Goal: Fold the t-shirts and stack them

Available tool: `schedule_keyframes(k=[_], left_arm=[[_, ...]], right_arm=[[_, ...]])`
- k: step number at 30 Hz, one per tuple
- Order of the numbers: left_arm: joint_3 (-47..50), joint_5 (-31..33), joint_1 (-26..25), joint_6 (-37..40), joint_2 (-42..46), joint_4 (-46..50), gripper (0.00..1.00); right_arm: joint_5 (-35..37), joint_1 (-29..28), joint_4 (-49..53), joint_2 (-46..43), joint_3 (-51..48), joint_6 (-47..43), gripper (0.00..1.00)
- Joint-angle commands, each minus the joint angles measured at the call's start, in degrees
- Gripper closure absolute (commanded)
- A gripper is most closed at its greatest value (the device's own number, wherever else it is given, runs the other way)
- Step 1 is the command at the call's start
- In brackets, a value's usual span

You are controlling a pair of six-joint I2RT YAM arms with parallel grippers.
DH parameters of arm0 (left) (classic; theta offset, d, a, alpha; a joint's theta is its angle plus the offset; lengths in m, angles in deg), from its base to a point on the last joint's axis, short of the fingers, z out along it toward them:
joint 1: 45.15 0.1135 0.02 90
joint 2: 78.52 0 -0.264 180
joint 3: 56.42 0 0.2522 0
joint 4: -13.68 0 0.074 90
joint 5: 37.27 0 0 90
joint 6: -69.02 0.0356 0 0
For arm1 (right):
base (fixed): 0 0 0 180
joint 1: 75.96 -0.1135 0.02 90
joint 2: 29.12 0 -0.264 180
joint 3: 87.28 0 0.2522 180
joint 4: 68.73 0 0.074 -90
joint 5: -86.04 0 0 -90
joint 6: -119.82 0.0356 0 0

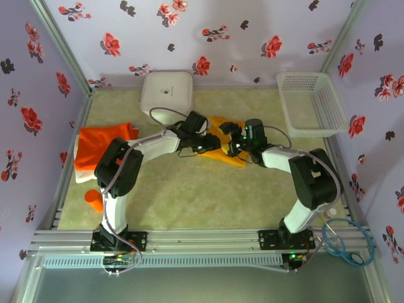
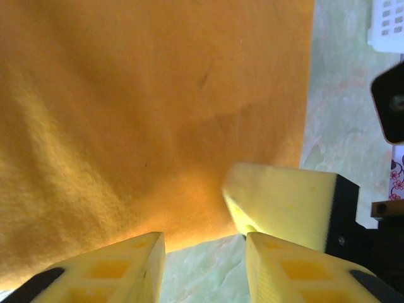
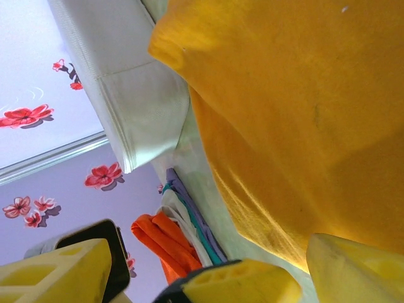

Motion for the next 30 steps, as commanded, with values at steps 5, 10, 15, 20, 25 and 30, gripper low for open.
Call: schedule_keyframes(k=[5, 10, 15, 20, 25, 30], left_arm=[[2.01, 2.05, 0.11, -1.65, -2.46, -2.45, 0.63], [4.50, 2.54, 2.31, -2.87, -3.90, -4.08, 0.64], [5.75, 3.51, 4.40, -2.84, -5.02, -3.59, 0.64], [7.81, 3.68, 6.26, -3.75, -5.92, -4.59, 0.64], [9.26, 3.05, 7.37, -4.69, -6.19, -5.38, 0.64], [10.71, 2.52, 8.20, -5.27, -4.88, -6.69, 0.65]], right_arm=[[2.17, -1.52, -10.99, 3.76, -3.49, 6.62, 0.19], [2.14, -1.25, -9.39, 4.50, -5.69, 3.95, 0.19], [3.42, -0.74, -5.49, 4.74, -7.35, 0.08, 0.18], [3.78, 0.04, -3.56, 4.50, -9.05, -1.53, 0.18], [4.74, 1.60, -1.42, 2.23, -10.88, -3.51, 0.18], [5.36, 3.60, 3.11, -1.82, -12.39, -8.46, 0.19]])
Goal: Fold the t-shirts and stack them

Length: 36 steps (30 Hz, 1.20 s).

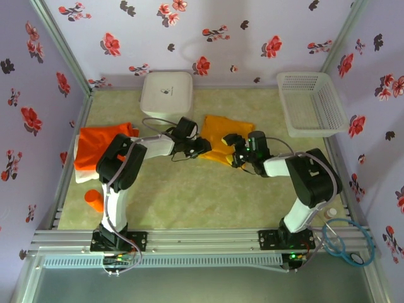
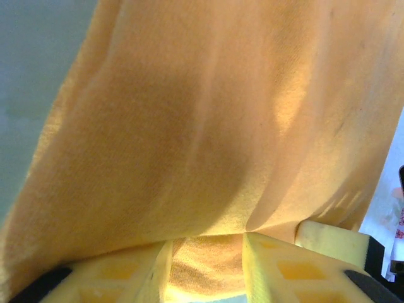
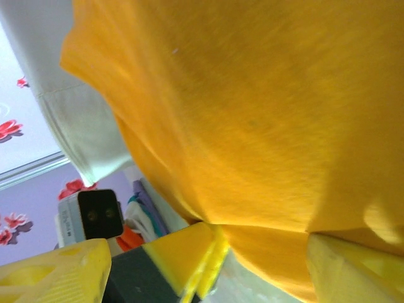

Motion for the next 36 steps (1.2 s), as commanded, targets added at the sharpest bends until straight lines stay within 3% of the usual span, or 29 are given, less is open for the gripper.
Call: schedule_keyframes(k=[1, 11, 17, 22, 27, 36], left_arm=[[2.93, 4.88, 2.66, -0.92, -1.12, 3.57, 0.65], [3.54, 1.83, 4.13, -0.59, 3.29, 4.72, 0.64], [-0.27, -0.11, 5.04, 6.78, 6.86, 7.41, 0.48], [-5.79, -0.94, 6.71, 14.85, 3.69, 13.23, 0.48], [-12.01, 1.00, 6.74, 23.08, -0.34, 19.45, 0.48], [-13.98, 0.72, 5.52, 23.19, -4.34, 21.13, 0.54]], right_arm=[[3.72, 1.62, 9.77, -2.00, -2.15, -5.91, 0.19], [1.97, 7.14, 16.08, -8.60, -6.41, -11.58, 0.20], [0.82, 8.57, 22.59, -13.44, -3.97, -15.23, 0.20], [1.43, 9.78, 29.60, -17.96, -0.98, -18.45, 0.18], [6.02, 10.10, 40.69, -22.97, 3.32, -24.94, 0.01], [4.39, 12.58, 43.90, -21.69, 6.10, -27.38, 0.01]])
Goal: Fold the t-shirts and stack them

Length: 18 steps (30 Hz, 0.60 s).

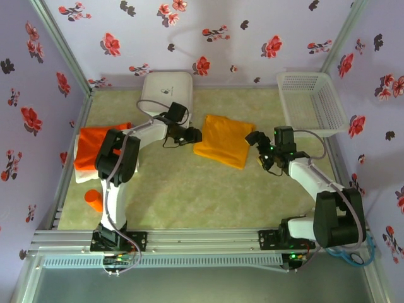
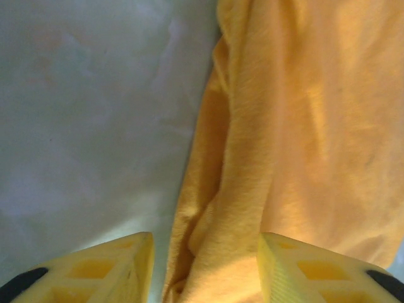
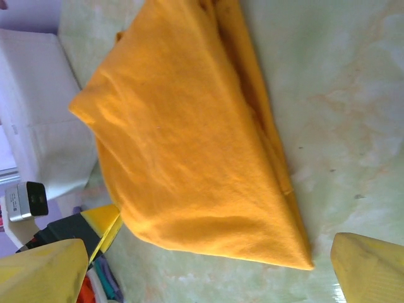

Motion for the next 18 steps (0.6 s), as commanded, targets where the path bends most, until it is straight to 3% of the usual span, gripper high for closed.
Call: schedule_keyframes(k=[1, 4, 12, 18], left_arm=[[-0.37, 0.25, -1.22, 1.39, -1.00, 2.38, 0.54], [1.31, -0.55, -2.54, -0.02, -0.65, 1.05, 0.57], [11.62, -2.89, -6.85, -12.71, 3.26, -10.70, 0.70], [14.52, -1.93, -11.24, -17.19, 6.61, -13.36, 0.67]], right_arm=[[1.40, 0.32, 4.12, 0.26, 1.83, -2.95, 0.01], [1.86, 0.38, 3.09, -0.55, 2.08, -3.71, 0.01], [1.23, 0.76, 3.87, -0.05, 3.81, -3.91, 0.01], [0.26, 1.36, 2.83, 0.36, 3.54, -3.37, 0.01]])
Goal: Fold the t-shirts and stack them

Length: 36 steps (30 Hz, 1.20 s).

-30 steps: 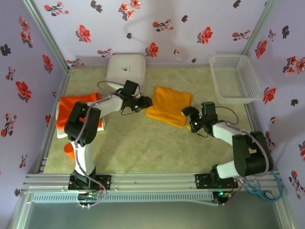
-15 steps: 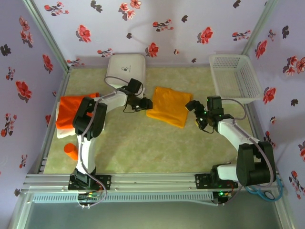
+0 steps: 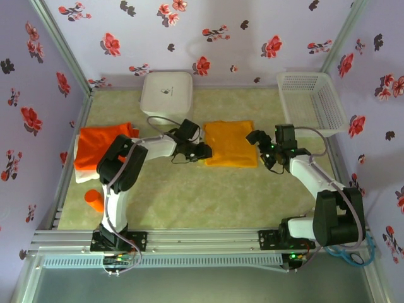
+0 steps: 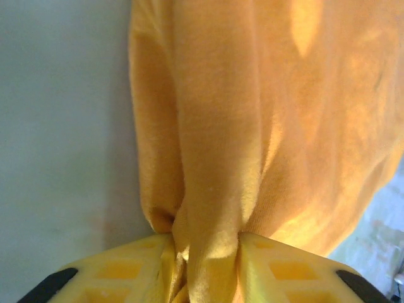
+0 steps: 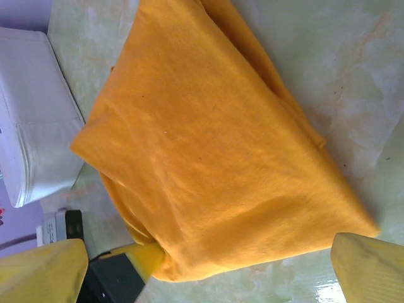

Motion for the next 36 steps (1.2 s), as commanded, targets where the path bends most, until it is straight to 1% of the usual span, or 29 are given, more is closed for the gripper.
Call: schedule_keyframes(k=[1, 3, 5, 9, 12, 13, 16, 18, 21, 23, 28, 31, 36], left_arm=[[1.65, 0.65, -2.10, -3.22, 3.12, 0.12, 0.66], [1.75, 1.31, -1.90, -1.73, 4.69, 2.54, 0.61], [1.31, 3.41, -0.79, 0.80, 6.51, 6.61, 0.56], [-0.19, 5.02, 3.19, 5.02, 8.49, 11.19, 0.51], [-3.29, 5.45, 5.31, 8.50, 7.88, 14.78, 0.48], [-4.81, 6.25, 5.57, 9.73, 7.21, 16.49, 0.48], [-7.64, 7.22, 5.69, 11.92, 5.05, 17.63, 0.42], [-9.18, 6.71, 5.65, 11.84, 3.34, 17.66, 0.40], [-11.37, 4.29, 5.53, 10.68, 0.85, 17.20, 0.39], [-11.90, 3.36, 5.34, 9.72, -0.35, 15.56, 0.36], [-15.10, 2.04, 5.09, 8.76, -4.57, 15.47, 0.29], [-16.86, 2.21, 4.43, 8.78, -6.16, 15.89, 0.31], [-20.18, 4.51, 3.21, 8.58, -8.58, 18.37, 0.35]], right_arm=[[-0.66, 0.72, -0.57, 0.08, 0.88, -0.05, 0.01], [-0.72, 0.90, -0.92, -0.24, 0.57, 0.06, 0.01], [-0.67, 1.15, -1.11, -0.60, 0.17, 0.13, 0.01], [-1.85, 1.49, -3.05, -0.53, -0.72, 0.41, 0.01], [-3.58, 1.72, -4.21, 0.09, -0.82, 0.62, 0.01], [-3.84, 1.71, -4.37, 0.21, -0.82, 0.61, 0.01], [-4.26, 1.78, -4.43, 0.44, -0.91, 0.11, 0.01], [-4.81, 1.86, -4.46, 0.67, -0.91, -0.15, 0.01], [-5.54, 2.10, -4.16, 1.00, -0.74, -0.46, 0.01], [-5.85, 2.29, -3.95, 1.11, -0.65, -0.54, 0.01], [-6.40, 2.56, -4.19, 1.69, -0.69, 0.21, 0.01], [-6.81, 2.65, -4.24, 1.78, -0.56, 0.46, 0.01], [-6.56, 2.80, -3.75, 1.86, -0.72, 0.11, 0.01]])
